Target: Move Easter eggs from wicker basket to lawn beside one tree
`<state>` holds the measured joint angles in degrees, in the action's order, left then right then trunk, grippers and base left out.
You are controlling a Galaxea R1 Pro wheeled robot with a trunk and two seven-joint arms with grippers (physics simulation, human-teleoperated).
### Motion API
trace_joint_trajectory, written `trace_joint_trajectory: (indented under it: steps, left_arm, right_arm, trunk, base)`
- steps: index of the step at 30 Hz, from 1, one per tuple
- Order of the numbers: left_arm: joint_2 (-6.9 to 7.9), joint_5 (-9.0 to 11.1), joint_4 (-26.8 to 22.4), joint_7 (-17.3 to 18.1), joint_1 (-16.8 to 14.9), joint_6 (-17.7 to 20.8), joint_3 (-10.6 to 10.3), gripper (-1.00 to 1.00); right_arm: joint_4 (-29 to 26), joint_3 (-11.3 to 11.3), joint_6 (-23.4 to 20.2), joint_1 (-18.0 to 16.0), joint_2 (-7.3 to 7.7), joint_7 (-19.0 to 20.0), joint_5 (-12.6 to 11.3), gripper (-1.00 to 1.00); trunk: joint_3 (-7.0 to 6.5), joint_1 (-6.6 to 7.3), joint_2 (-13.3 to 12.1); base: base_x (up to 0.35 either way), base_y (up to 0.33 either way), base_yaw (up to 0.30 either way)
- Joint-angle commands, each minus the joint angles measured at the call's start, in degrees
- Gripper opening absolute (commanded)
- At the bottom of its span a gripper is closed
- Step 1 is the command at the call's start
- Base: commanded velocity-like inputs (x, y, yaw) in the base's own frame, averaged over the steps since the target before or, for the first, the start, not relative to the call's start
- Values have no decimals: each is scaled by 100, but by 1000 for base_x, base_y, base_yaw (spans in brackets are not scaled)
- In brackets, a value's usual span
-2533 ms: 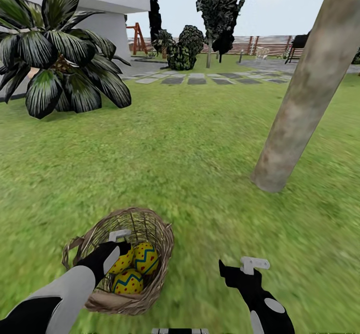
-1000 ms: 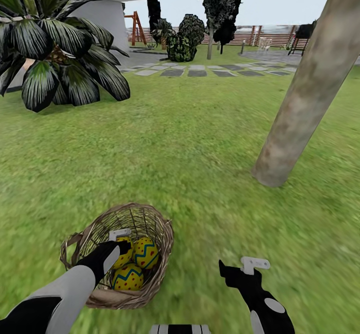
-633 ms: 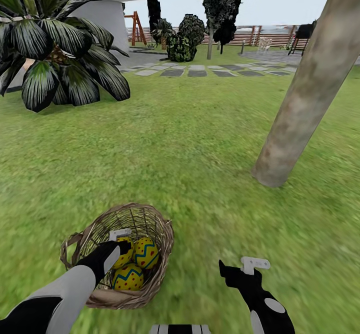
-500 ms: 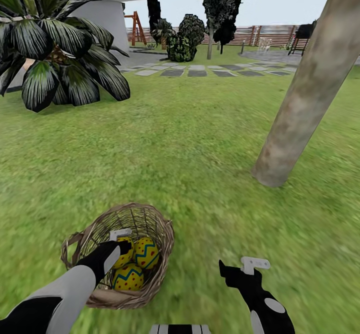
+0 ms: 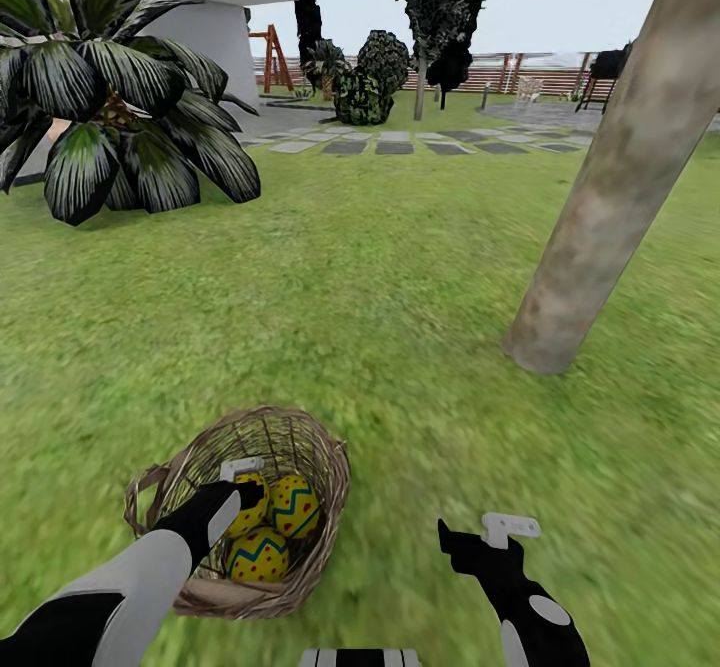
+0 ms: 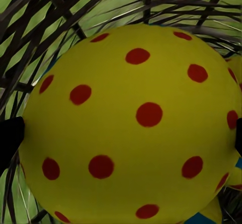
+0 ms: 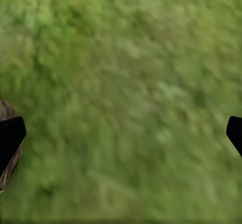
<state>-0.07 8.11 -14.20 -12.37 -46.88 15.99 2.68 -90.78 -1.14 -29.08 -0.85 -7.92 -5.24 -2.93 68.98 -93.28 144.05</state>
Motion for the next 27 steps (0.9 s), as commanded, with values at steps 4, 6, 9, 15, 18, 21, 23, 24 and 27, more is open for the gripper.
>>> trace_joint_trajectory:
  steps: [4,6,9,15,18,21,23,24,27]
  left_arm:
    - [-2,123,-4,-11,4,60,46,-100]
    - [-2,127,0,-11,4,67,52,-100]
    - [-2,129,4,-9,4,70,49,-100]
    - [-2,126,4,-9,4,74,48,-100]
    - [-2,123,5,-9,4,77,48,-100]
    - [-2,121,5,-5,4,79,48,-100]
    - [-2,121,5,-5,4,79,48,-100]
    - [-2,118,5,-6,4,79,48,-100]
    - [-2,113,5,-7,4,80,48,-100]
  right_arm:
    - [-9,-9,-27,-3,1,-43,-32,100]
    - [-9,-9,-27,-3,1,-44,-32,100]
    - [-10,0,-27,-3,1,-45,-32,100]
    - [-9,15,-27,-3,1,-40,-32,100]
    - [-9,17,-27,-3,1,-38,-32,100]
    - [-9,18,-27,-3,1,-38,-32,100]
    - [-10,18,-27,-3,1,-39,-32,100]
    - [-10,18,-27,-3,1,-42,-32,100]
    - [-10,18,-27,-3,1,-40,-32,100]
  trunk:
    - [5,1,1]
    - [5,1,1]
    - [-17,3,0]
    - [-17,3,0]
    - [-17,3,0]
    - [-39,6,-1]
    - [-39,6,-1]
    - [-39,6,-1]
    - [-83,11,-4]
  base:
    - [0,0,0]
    - [0,0,0]
    - [0,0,0]
    - [0,0,0]
    - [0,0,0]
    - [0,0,0]
    - [0,0,0]
    - [0,0,0]
    - [-166,0,0]
